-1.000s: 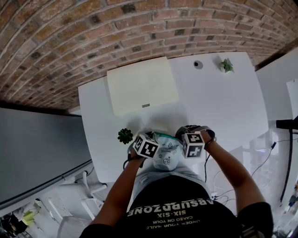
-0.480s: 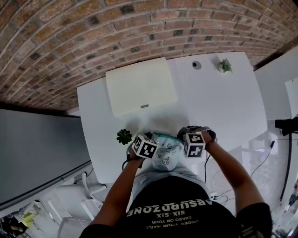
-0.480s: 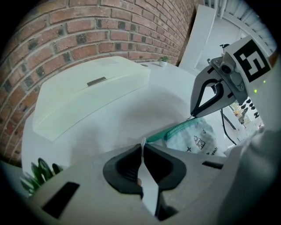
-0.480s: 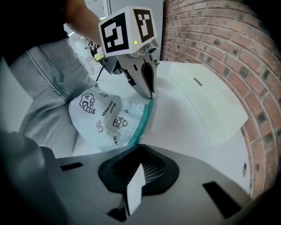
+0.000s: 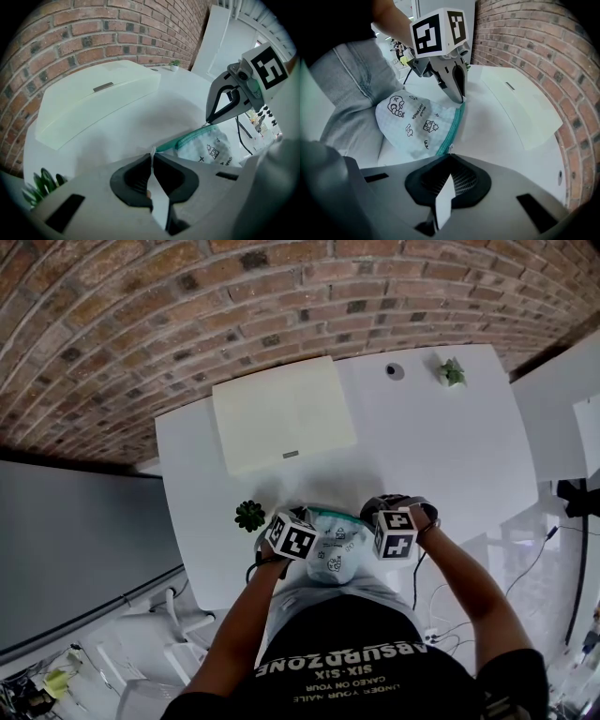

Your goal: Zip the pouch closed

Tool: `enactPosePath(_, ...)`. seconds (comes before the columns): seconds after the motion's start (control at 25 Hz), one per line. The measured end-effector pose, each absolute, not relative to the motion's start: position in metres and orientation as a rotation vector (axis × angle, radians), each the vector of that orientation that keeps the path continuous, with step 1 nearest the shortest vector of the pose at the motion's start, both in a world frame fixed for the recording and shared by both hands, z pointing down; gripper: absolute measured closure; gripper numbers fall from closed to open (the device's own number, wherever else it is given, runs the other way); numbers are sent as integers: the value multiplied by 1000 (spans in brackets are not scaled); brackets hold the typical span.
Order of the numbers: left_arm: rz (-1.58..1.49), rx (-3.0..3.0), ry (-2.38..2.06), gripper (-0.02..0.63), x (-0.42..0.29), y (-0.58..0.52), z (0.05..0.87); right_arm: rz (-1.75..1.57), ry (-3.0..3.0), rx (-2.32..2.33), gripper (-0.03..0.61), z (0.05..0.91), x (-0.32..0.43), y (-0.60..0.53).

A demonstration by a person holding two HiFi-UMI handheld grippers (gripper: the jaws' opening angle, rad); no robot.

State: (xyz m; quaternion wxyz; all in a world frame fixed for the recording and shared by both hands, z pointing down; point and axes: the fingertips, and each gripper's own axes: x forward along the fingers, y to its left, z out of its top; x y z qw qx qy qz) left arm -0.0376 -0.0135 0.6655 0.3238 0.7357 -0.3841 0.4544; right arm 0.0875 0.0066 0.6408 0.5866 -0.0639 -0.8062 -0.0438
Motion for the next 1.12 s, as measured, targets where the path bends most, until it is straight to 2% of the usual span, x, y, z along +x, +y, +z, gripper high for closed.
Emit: enactPosePath(1.12, 1179, 1928, -1016, 592, -37, -13, 665, -83, -1869, -72, 578, 649, 118, 12)
